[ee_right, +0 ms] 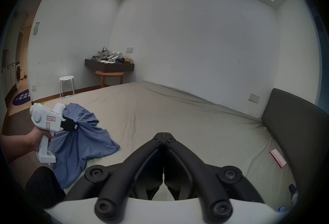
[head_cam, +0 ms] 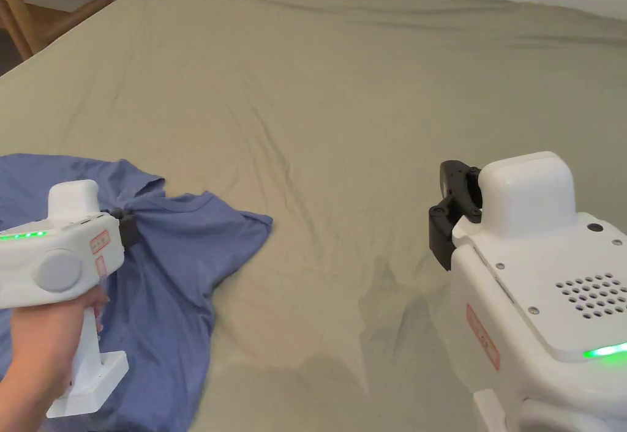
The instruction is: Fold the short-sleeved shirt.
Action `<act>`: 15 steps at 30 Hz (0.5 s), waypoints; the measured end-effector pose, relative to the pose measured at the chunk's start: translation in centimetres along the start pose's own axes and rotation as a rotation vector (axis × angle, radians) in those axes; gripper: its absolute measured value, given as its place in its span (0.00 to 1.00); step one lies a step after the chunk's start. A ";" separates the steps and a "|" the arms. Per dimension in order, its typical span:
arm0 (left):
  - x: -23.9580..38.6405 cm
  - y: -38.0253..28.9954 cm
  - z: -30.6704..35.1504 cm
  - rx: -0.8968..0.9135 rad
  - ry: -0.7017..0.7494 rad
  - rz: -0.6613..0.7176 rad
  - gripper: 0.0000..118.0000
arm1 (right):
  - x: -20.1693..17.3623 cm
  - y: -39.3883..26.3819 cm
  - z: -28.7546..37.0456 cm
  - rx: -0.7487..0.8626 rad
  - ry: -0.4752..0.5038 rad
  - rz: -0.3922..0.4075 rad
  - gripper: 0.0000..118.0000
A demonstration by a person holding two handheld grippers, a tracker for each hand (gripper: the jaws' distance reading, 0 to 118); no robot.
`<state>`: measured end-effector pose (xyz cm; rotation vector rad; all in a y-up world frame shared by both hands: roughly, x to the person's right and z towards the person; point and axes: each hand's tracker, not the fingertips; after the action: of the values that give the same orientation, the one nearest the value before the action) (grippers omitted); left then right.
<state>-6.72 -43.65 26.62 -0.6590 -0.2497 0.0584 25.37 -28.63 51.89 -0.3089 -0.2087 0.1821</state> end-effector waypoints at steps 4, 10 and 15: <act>-0.4 2.3 5.1 0.087 0.004 0.066 0.03 | 1.3 0.7 2.2 0.041 -0.027 -0.022 0.01; 0.7 6.3 14.6 0.328 -0.016 0.042 0.03 | 2.3 1.5 5.0 0.099 -0.050 -0.034 0.01; 2.9 9.9 22.1 0.539 -0.028 -0.019 0.03 | 2.7 2.0 7.1 0.144 -0.058 -0.045 0.01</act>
<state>-9.14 -22.22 38.05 -0.1199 -0.2533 0.1124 26.02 -24.24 58.34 -0.1553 -0.2583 0.1604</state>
